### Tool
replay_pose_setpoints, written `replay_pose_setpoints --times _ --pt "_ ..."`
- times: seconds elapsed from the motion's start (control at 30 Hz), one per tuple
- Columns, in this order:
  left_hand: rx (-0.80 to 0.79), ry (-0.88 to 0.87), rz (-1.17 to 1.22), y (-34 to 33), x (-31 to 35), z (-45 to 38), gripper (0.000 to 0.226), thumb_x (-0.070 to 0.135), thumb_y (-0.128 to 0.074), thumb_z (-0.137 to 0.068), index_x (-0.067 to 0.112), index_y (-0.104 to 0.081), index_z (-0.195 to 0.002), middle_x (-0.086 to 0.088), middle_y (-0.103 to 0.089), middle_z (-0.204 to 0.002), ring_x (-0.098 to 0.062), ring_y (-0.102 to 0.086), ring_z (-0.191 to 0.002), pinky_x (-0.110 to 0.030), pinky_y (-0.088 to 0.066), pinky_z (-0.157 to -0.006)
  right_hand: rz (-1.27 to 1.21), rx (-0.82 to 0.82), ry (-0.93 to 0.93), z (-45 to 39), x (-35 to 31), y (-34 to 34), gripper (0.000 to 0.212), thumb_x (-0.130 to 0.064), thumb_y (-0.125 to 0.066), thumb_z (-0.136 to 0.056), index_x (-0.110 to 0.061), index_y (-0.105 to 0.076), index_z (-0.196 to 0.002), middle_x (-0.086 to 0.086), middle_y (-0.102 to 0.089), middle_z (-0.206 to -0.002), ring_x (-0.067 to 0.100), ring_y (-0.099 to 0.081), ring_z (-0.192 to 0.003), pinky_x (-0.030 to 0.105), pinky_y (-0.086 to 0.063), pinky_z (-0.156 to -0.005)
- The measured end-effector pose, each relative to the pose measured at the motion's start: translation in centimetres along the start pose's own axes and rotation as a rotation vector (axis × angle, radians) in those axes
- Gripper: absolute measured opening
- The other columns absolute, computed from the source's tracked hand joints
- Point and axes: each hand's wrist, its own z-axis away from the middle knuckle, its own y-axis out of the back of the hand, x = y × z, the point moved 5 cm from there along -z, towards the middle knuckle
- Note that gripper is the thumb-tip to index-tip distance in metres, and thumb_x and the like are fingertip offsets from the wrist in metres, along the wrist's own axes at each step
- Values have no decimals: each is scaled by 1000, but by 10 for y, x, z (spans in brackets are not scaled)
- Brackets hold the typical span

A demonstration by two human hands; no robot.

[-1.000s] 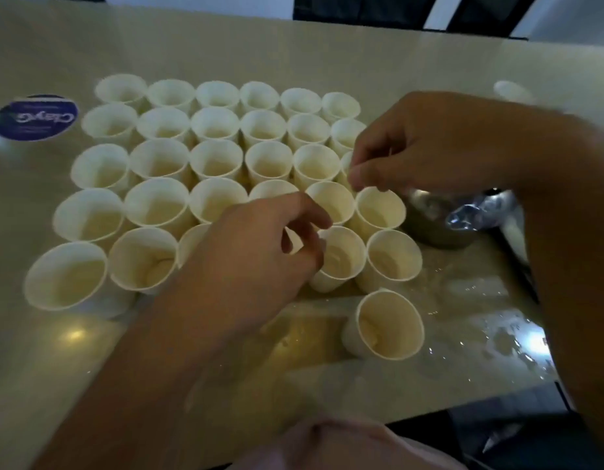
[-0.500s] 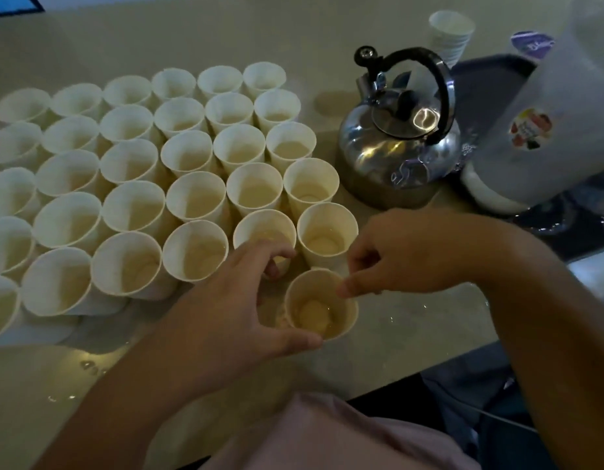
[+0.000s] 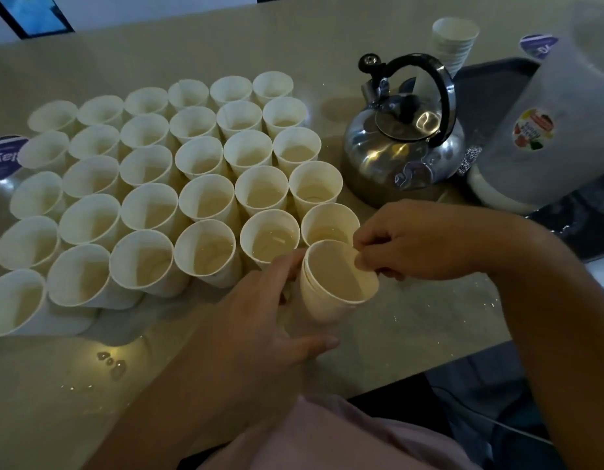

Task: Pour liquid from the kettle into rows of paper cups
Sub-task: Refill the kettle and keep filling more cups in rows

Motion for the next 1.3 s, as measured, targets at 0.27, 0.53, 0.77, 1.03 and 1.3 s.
replay_pose_setpoints --times 0.27,0.53,0.77,1.03,1.3 --pt "228 -113 157 13 23 -12 85 73 -71 -63 67 -22 -131 33 -48 -121 5 -55 -106 -29 -55 -81 -249 107 118 2 0 27 34 -29 -55 -100 -8 -62 -75 5 -57 -64 19 -51 -60 29 -44 -63" --pt "329 -112 195 28 31 -25 86 77 -65 -56 76 -14 -125 31 -50 -115 8 -56 -99 -21 -54 -68 -427 234 148 -3 0 43 41 -24 -59 -98 11 -55 -77 7 -46 -63 15 -39 -54 21 -36 -51" --pt "326 -68 210 21 21 -24 92 75 -69 -54 73 -15 -129 38 -44 -114 4 -59 -96 -30 -60 -72 -567 177 151 -16 4 31 39 -15 -58 -100 12 -51 -73 2 -39 -58 9 -36 -52 19 -34 -52" --pt "333 -77 252 32 23 -25 83 71 -68 -55 76 -17 -121 40 -50 -113 6 -62 -92 -24 -60 -64 -588 178 193 -24 -4 38 33 -13 -57 -100 -2 -56 -69 2 -39 -60 9 -36 -54 18 -34 -51" --pt "342 -84 255 67 39 -63 79 58 -77 -68 73 -16 -117 24 -55 -104 -5 -66 -84 -28 -61 -65 -389 346 165 -25 -18 92 48 -44 -54 -97 1 -61 -84 5 -47 -57 16 -40 -47 26 -34 -47"
